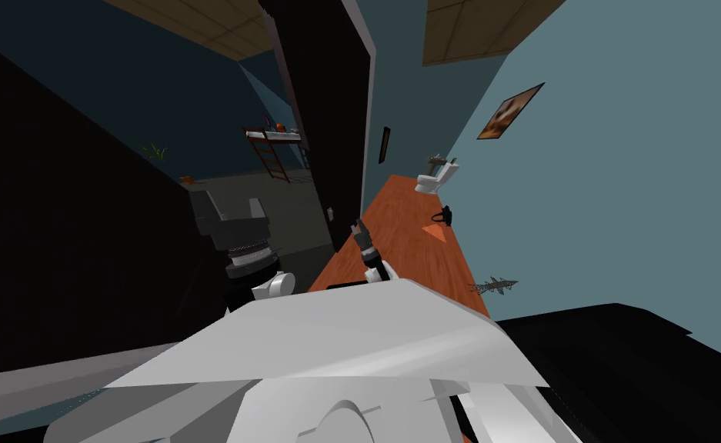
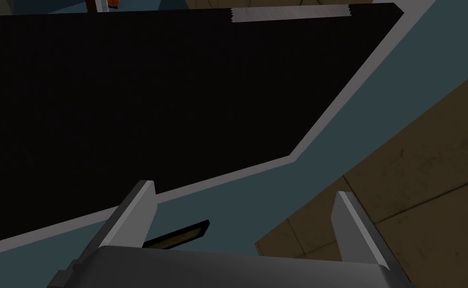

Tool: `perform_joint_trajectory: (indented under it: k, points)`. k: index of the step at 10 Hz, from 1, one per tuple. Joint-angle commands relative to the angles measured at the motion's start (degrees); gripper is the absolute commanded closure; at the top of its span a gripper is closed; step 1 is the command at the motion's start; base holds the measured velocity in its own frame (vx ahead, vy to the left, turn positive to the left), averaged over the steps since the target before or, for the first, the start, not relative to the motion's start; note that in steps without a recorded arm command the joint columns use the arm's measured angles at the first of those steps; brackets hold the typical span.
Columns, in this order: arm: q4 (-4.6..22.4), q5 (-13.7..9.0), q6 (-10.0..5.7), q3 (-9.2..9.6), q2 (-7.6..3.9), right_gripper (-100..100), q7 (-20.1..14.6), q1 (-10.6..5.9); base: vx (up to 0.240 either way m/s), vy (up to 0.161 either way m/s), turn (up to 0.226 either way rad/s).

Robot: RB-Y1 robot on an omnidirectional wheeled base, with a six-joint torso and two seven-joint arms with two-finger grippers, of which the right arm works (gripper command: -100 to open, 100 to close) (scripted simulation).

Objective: Push the door open

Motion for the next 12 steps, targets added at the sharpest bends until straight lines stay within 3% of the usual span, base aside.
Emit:
perform_joint_trajectory:
  k: [1,10,12]
  points:
    - [1.8,0.2,-0.21,1.68,0.15,-100,0.2,-0.28,0.123,-0.037,-0.003]
    - [15.2,0.5,-1.47,11.13,-0.58,-100,-1.0,-5.25,0.136,-0.026,-0.009]
    - [17.1,0.5,-1.65,12.49,-0.65,-100,-1.2,-5.96,0.138,-0.027,-0.003]
